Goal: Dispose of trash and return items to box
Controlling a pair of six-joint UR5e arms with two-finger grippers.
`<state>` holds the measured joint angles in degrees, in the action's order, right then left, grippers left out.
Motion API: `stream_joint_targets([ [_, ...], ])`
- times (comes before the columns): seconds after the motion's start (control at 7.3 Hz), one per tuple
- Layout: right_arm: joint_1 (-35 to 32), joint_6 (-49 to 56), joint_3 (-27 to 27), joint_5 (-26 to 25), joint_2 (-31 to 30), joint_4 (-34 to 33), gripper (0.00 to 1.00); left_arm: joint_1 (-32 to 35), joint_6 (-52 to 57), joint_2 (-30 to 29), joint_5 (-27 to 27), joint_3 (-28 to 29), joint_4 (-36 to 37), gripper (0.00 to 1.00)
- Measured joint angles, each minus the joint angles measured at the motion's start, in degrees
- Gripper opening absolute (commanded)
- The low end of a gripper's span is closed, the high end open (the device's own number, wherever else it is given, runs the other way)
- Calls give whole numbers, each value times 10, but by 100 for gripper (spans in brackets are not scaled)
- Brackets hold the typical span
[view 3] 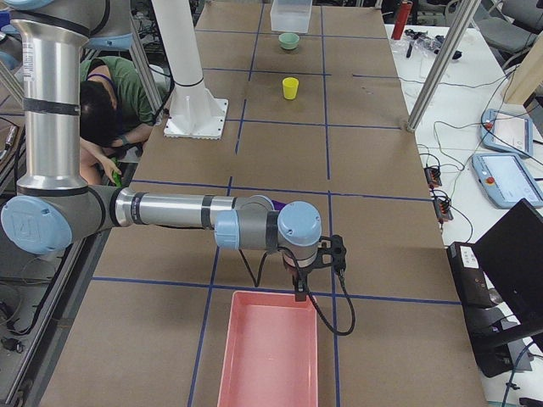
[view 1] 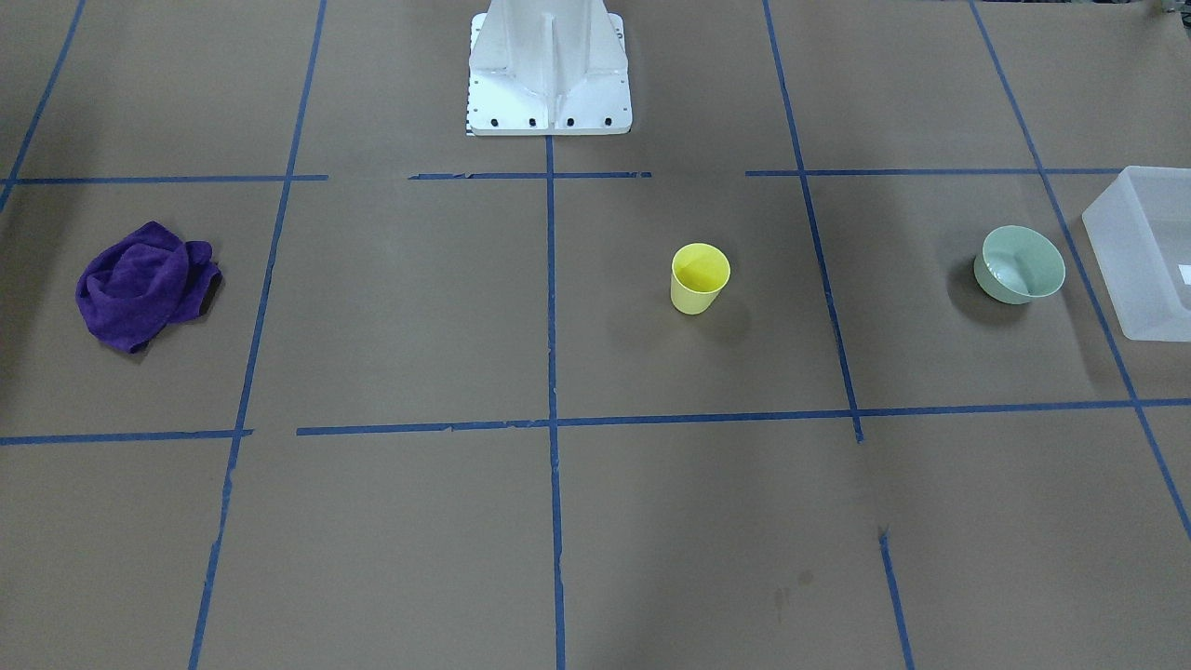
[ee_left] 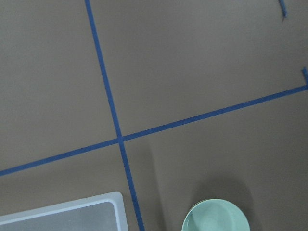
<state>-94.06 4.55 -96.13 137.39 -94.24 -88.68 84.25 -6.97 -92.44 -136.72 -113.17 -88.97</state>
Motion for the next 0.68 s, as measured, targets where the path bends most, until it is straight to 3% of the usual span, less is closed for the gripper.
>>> stream_joint_targets([
  [0.27,0,-8,-20,0,-1,1,100,-124,-236,-6,22,-54,-91,100],
  [0.68,1,-11,-26,1,-2,2,100,-321,-524,-77,149,-82,-124,100],
])
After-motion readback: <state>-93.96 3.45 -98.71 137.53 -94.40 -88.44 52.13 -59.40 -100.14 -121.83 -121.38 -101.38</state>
